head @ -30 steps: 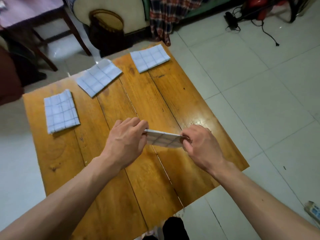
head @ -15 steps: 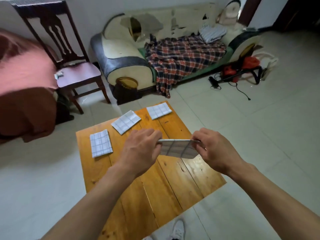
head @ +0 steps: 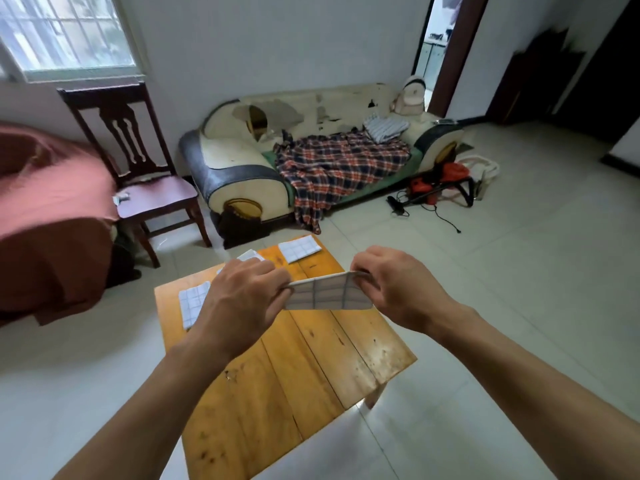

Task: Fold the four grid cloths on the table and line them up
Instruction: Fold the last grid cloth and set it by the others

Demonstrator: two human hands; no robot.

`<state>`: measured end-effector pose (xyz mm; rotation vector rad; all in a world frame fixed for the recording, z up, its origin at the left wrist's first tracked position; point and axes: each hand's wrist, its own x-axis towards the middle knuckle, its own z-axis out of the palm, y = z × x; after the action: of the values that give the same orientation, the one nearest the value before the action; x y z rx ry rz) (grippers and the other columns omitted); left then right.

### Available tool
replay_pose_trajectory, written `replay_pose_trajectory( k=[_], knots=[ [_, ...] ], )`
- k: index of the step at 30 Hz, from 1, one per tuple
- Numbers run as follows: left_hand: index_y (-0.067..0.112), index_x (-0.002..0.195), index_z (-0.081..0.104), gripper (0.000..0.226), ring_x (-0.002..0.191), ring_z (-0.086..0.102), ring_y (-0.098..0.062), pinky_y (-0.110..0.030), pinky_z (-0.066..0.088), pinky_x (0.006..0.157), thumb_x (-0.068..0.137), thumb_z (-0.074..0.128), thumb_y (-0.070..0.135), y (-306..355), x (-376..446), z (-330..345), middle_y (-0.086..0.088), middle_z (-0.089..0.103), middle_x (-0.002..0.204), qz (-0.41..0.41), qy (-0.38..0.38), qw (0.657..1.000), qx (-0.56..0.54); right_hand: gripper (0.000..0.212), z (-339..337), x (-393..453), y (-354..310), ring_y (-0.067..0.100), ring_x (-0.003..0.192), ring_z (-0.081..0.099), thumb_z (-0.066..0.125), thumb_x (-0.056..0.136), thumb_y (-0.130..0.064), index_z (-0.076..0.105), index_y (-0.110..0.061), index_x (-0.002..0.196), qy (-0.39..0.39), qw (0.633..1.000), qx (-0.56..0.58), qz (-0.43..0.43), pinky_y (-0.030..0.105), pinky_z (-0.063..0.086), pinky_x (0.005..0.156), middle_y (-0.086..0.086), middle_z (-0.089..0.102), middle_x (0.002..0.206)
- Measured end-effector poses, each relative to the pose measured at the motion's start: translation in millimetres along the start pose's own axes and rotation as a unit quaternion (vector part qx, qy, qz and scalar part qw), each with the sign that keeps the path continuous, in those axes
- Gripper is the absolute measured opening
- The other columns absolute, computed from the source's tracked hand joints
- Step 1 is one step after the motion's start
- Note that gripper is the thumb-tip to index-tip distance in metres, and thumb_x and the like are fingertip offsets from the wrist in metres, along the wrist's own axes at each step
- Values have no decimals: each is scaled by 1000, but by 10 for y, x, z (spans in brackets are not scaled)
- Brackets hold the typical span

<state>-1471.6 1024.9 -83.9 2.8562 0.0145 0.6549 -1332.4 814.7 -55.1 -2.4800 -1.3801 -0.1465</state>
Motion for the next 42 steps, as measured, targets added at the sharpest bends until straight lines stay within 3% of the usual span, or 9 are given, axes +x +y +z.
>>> replay_pose_trajectory(
  k=[5, 8, 10, 16, 26, 31, 37, 42],
  knots=[
    [23, 89, 72, 13, 73, 59, -14, -41, 52, 68, 94, 62, 29, 299, -446, -165, 7, 66, 78, -34, 19, 999, 16, 5, -46, -376, -188, 8, 78, 44, 58, 93, -27, 60, -22, 94, 0, 999, 19, -45, 13, 28, 58, -13, 46, 87],
    [25, 89, 75, 37, 70, 57, -12, -35, 47, 65, 95, 42, 42, 396, -773, -312, 9, 68, 77, -49, 10, 998, 25, 6, -25, -538, -374, 10, 80, 48, 57, 94, -27, 60, -22, 94, -3, 996, 36, -76, 18, 41, 60, -10, 54, 90],
    [25, 88, 75, 41, 68, 57, -12, -33, 46, 62, 94, 39, 43, 395, -996, -448, 9, 69, 76, -63, 12, 997, 33, 7, -7, -590, -572, 12, 81, 50, 56, 95, -27, 60, -22, 95, -5, 995, 44, -91, 27, 50, 64, -6, 57, 91],
    [22, 83, 74, 20, 63, 54, -13, -27, 41, 53, 87, 57, 31, 204, -1641, -922, 7, 65, 72, -123, 49, 989, 70, 10, 67, -553, -1306, 10, 82, 51, 55, 97, -27, 63, -21, 98, -4, 987, 62, -146, 25, 48, 65, -5, 59, 94],
    [27, 81, 68, 13, 67, 56, -14, -35, 46, 63, 86, 56, 29, -1021, -3180, -1757, 15, 61, 72, -207, 106, 972, 41, 12, 754, -105, -3248, 7, 80, 55, 56, 97, -30, 65, -22, 99, -33, 980, 76, -181, 17, 44, 66, -6, 63, 96],
    [29, 81, 66, 10, 64, 49, -11, -33, 41, 64, 87, 59, 25, -1616, -3743, -1993, 19, 53, 68, -251, 118, 961, 15, 13, 1009, 93, -4080, 9, 80, 55, 55, 97, -31, 65, -22, 98, -61, 979, 77, -177, 23, 50, 67, -8, 61, 94],
    [29, 81, 66, 9, 65, 48, -6, -29, 40, 63, 87, 59, 26, -2247, -3901, -2062, 19, 58, 71, -243, 112, 964, -9, 14, 1313, 457, -4483, 8, 78, 55, 55, 97, -32, 65, -22, 99, -86, 982, 67, -153, 21, 50, 66, -8, 60, 92],
    [29, 81, 66, 11, 66, 53, -8, -30, 44, 63, 87, 58, 25, -2864, -3688, -1930, 18, 61, 74, -234, 88, 968, -33, 12, 1702, 902, -4509, 8, 78, 53, 54, 98, -30, 62, -22, 97, -76, 988, 82, -109, 14, 38, 60, -8, 60, 91]
  ],
)
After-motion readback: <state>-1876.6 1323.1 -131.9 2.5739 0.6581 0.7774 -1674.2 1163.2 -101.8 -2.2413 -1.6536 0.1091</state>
